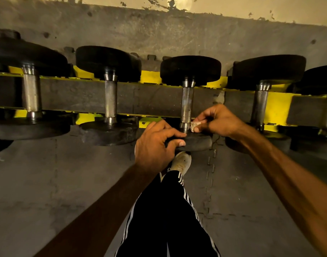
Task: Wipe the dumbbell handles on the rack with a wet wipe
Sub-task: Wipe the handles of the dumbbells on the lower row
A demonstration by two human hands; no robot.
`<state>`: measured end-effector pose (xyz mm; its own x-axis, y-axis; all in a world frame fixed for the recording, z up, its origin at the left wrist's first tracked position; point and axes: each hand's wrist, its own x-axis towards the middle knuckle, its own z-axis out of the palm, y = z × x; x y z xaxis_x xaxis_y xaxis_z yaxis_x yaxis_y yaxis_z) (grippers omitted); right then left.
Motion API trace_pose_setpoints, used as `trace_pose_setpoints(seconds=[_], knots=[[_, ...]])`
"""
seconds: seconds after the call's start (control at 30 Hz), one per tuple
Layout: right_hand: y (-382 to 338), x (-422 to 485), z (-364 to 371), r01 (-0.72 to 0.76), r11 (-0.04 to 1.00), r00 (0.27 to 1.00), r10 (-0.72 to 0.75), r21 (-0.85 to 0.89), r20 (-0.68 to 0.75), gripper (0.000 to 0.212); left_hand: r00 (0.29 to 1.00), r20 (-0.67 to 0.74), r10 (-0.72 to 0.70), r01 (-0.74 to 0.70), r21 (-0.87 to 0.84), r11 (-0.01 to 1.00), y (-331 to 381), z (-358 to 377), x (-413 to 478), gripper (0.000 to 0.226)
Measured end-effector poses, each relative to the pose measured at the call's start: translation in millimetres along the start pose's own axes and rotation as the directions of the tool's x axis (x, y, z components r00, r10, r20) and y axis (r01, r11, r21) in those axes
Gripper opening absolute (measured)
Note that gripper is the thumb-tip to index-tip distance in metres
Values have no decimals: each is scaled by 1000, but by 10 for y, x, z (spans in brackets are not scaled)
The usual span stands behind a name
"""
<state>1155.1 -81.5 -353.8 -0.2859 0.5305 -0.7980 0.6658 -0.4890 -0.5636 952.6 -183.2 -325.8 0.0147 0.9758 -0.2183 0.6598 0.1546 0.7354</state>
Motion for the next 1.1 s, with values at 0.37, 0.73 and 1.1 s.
trace_pose_setpoints(seconds=[0.37,0.73,1.1], knots=[[-766,153,315,430,139,856,-377,-892,354,21,991,-129,18,-25,-50,998,-9,65,-52,13],[-864,-35,135,525,135,845,-199,-840,496,6,995,-104,-5,-5,-98,995,-61,54,-38,16],[3,-16,-33,382,890,907,-413,-250,-83,20,993,-114,12,-24,-104,994,-99,83,-51,14]])
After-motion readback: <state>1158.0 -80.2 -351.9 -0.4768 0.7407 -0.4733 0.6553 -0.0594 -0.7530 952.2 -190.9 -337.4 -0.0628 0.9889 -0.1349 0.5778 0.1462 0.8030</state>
